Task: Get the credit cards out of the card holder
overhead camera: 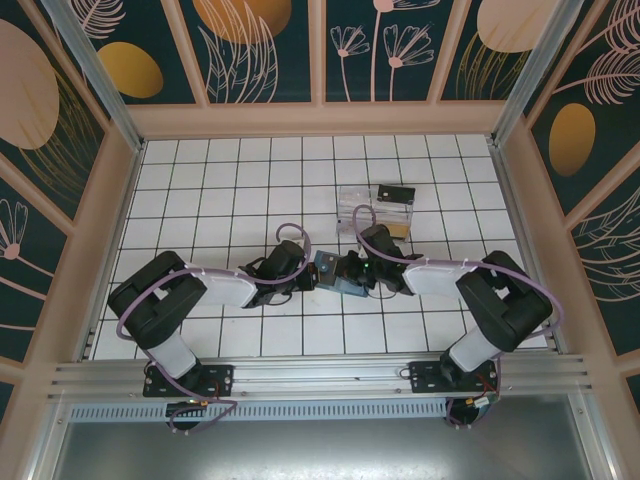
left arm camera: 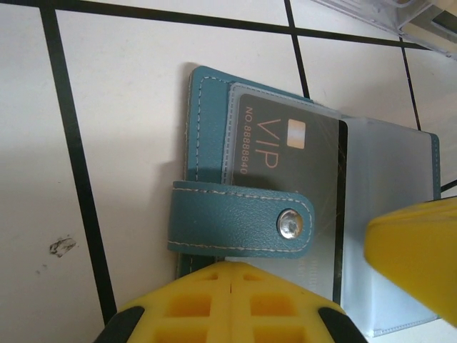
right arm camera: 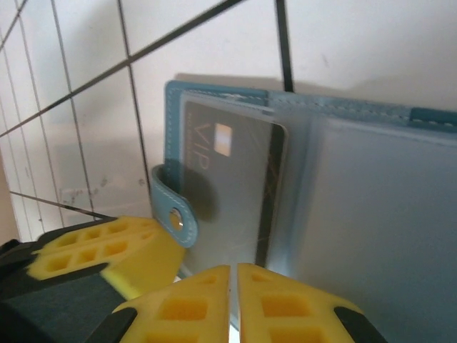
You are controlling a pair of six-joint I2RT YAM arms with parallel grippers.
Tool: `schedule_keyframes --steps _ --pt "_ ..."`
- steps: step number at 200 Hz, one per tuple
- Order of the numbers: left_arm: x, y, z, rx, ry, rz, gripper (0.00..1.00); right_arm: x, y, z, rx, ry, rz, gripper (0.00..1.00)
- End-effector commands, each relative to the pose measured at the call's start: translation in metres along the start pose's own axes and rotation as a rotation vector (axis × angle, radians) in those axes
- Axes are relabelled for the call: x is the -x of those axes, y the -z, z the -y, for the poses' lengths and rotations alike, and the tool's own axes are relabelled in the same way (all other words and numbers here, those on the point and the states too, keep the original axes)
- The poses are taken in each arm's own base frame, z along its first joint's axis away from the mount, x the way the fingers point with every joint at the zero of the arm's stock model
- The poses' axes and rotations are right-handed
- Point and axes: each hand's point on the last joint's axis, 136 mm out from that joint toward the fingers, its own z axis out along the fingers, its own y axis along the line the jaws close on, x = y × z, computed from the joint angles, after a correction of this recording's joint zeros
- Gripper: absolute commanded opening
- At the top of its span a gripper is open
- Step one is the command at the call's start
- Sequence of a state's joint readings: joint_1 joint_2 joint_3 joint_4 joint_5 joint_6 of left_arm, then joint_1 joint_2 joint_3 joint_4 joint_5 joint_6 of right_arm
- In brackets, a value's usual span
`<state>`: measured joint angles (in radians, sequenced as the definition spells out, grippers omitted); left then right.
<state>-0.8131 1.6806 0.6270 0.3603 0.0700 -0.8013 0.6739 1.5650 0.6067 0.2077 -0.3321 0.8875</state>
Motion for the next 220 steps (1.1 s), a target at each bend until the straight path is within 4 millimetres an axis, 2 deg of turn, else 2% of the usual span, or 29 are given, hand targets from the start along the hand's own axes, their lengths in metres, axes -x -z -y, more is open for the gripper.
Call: schedule_keyframes --steps 1,71,167,179,203,220 --pt "-0.009 -0.004 -0.009 0.01 0.014 -0.028 0.05 -0.002 -0.004 0.006 0.004 -0.023 -0.014 0.14" --pt "-0.012 0.0 -0.009 -0.003 0.025 -0.03 0.05 0.0 -0.005 0.018 -0.036 -0.05 -0.011 0.16" --pt "-0.013 0.0 -0.006 -0.023 0.026 -0.037 0.04 0.001 -0.013 0.011 0.001 -0.052 -0.027 0.16" --pt "-0.014 -0.001 -0.006 -0.023 0.025 -0.04 0.04 0.001 -0.013 0.01 0.004 -0.052 -0.027 0.14" --pt "-0.014 -0.001 -0.009 -0.002 0.034 -0.041 0.02 0.0 -0.011 0.014 -0.01 -0.053 -0.028 0.02" --pt "-0.014 -0.002 -0.018 0.05 0.05 -0.044 0.0 0.001 -0.007 0.021 -0.025 -0.061 -0.024 0.0"
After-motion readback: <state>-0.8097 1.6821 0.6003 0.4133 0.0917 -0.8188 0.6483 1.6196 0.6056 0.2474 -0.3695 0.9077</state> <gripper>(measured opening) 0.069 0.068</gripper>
